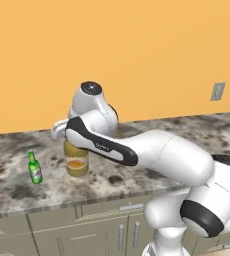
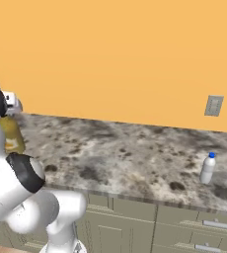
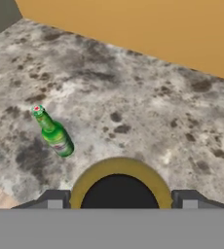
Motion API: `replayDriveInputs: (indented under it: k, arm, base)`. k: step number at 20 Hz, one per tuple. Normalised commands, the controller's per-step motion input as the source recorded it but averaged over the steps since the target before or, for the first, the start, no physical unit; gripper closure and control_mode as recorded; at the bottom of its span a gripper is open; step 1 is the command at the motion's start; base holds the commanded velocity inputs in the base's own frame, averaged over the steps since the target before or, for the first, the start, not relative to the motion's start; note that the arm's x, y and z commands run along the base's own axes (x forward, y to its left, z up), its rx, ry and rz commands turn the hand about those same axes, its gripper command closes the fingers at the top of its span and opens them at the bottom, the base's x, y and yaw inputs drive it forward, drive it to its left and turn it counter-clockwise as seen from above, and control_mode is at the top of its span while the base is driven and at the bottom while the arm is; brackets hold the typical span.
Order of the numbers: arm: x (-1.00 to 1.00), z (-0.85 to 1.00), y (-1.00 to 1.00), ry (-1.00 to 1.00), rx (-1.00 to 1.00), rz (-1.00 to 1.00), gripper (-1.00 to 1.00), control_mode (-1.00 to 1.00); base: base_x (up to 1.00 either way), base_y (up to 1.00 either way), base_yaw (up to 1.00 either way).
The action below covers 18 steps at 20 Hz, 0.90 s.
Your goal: Place the drinks on the dining counter in a tight cluster.
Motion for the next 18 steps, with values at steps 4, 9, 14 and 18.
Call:
replayDriveInputs:
  k: [4,9,14,18]
  arm:
    - [-0.44,0.29,-0.48,0.00,0.00,0.00,1.00,-1.00]
    - [-0.40,0.30,-0.49,0.00,0.00,0.00,1.00,-1.00]
    - [-0.36,0.20,-0.48,0.00,0.00,-0.01,1.00,-1.00]
    - [-0.19,0.13,-0.38,0.00,0.00,-0.01,1.00,-1.00]
  base:
    - [0.00,0.00,0.00]
    - [0.00,0.00,0.00]
    - [0.00,0.00,0.00]
    - [0.00,0.00,0.00]
